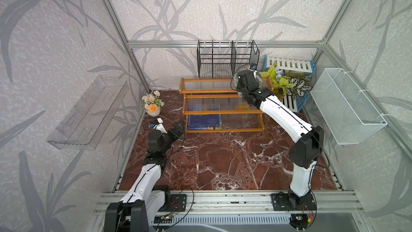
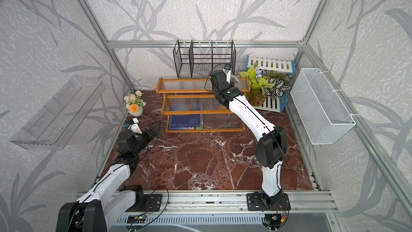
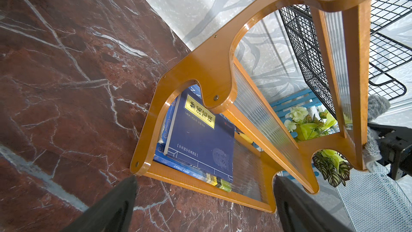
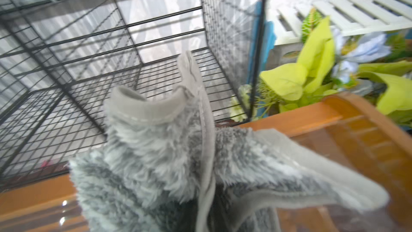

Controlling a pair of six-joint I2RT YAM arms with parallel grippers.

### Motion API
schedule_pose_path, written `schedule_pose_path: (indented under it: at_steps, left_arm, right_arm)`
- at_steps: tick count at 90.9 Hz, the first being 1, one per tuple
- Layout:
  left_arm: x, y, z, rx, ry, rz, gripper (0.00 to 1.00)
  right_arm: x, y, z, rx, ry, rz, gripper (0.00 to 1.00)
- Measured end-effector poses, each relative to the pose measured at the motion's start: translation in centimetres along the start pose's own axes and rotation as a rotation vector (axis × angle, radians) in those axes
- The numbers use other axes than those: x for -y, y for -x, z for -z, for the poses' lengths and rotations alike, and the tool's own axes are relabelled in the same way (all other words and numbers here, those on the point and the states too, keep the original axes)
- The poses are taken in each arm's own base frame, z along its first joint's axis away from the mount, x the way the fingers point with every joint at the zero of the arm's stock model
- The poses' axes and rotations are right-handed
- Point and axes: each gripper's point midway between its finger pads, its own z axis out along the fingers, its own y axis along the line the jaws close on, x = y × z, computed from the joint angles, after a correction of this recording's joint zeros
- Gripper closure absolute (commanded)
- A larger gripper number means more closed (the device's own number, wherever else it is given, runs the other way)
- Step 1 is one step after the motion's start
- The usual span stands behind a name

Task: Wipe the bookshelf clean with a cloth
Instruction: Wipe the dust from the shelf.

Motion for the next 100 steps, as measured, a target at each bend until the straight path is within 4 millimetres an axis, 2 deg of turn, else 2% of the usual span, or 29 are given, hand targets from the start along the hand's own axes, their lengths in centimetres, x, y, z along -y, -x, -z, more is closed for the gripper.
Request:
schedule_pose_path:
  at_steps: [13,22,35,47,51,57,76,86,100]
  left_arm:
    - [0.0,0.0,0.0,0.001,0.001,0.000,0.00]
    - [0.0,0.1,0.0,0.006,0.003,-0.001,0.00]
    - [0.0,0.3,0.1,0.013,0.005,-0.002,0.00]
    - [0.0,0.3,0.1,0.014,0.006,-0.002,0.00]
    - [0.0,0.3,0.1,0.014,0.006,-0.002,0.00]
    - [0.0,0.3,0.1,0.014,0.006,-0.002,0.00]
    - [-0.2,0.0,-0.1,0.001,0.006,0.001,0.00]
    - [-0.2,-0.3,-0.2,-0.016,0.003,0.004,0.00]
    - [0.0,-0.6,-0.2,-0.028,-0.009,0.004,0.00]
  right_arm:
    - [5.4,1.2,-0.5,0.011,-0.087,-0.038,1.00]
    - [7.8,1.7,-0.6,0.013,-0.120,-0.061,1.00]
    - [8.0,1.5,-0.1,0.003,-0.097,-0.051,1.00]
    - [6.5,1.1,0.2,-0.005,-0.054,-0.011,1.00]
    - [5.5,0.9,0.4,-0.007,-0.034,0.007,1.00]
    - [2.8,0.3,0.7,-0.016,0.018,0.038,1.00]
    - [-9.7,-2.6,2.4,-0.030,0.232,0.151,1.00]
    - [-15.2,-3.9,3.3,-0.032,0.320,0.187,1.00]
    - [-20.8,-5.4,4.2,-0.028,0.415,0.206,1.00]
